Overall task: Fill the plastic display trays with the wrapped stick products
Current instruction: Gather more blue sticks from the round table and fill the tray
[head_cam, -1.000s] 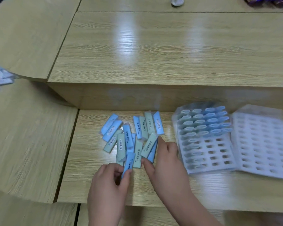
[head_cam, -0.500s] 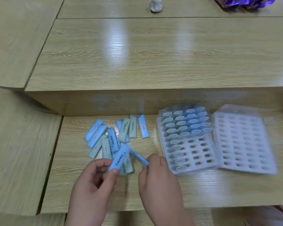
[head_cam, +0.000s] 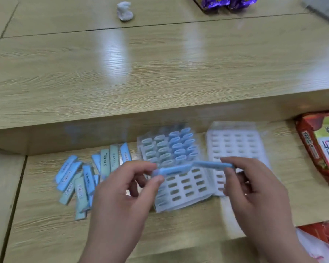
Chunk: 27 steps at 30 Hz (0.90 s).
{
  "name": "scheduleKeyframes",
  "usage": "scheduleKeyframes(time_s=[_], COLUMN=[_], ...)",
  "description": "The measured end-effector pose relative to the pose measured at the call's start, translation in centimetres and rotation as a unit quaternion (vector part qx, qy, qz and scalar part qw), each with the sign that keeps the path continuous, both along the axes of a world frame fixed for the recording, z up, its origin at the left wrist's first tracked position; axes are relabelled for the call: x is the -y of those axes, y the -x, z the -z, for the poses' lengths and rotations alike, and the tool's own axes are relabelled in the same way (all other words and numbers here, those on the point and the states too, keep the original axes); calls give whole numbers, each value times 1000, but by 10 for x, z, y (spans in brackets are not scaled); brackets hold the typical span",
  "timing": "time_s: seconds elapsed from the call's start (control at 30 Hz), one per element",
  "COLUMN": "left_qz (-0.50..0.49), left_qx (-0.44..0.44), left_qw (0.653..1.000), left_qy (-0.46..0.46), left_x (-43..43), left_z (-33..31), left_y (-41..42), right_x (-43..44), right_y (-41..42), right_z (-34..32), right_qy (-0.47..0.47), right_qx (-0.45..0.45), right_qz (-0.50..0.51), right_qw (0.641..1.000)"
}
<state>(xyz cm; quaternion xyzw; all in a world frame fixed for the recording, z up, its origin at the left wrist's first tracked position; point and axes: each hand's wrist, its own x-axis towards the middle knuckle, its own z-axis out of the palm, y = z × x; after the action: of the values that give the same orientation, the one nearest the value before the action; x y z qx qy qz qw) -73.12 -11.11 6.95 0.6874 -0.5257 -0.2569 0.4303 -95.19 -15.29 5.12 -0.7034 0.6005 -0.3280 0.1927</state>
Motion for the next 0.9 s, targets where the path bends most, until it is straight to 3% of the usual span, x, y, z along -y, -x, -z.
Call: scheduleKeyframes(time_s=[0.13, 0.27, 0.47, 0.67, 0.9], left_qz=[75, 97, 99, 121, 95], left_qx=[210, 313, 363, 395, 359], left_qw=[974, 944, 926, 911, 928], left_qy=[33, 31, 9, 12, 34], left_x=[20, 25, 29, 34, 31], left_z=[5, 13, 19, 29, 52], left_y=[23, 30, 32, 35, 43], right_x=[21, 31, 41, 49, 50], right_y=[19, 21, 18, 19, 13], right_z=[22, 32, 39, 45, 46], right_qy=[-2, -6, 38, 121, 140], right_qx=[-31, -49, -68, -149, -143], right_qz=[-25, -72, -123, -164, -213], right_qw=[999, 996, 989, 968, 956])
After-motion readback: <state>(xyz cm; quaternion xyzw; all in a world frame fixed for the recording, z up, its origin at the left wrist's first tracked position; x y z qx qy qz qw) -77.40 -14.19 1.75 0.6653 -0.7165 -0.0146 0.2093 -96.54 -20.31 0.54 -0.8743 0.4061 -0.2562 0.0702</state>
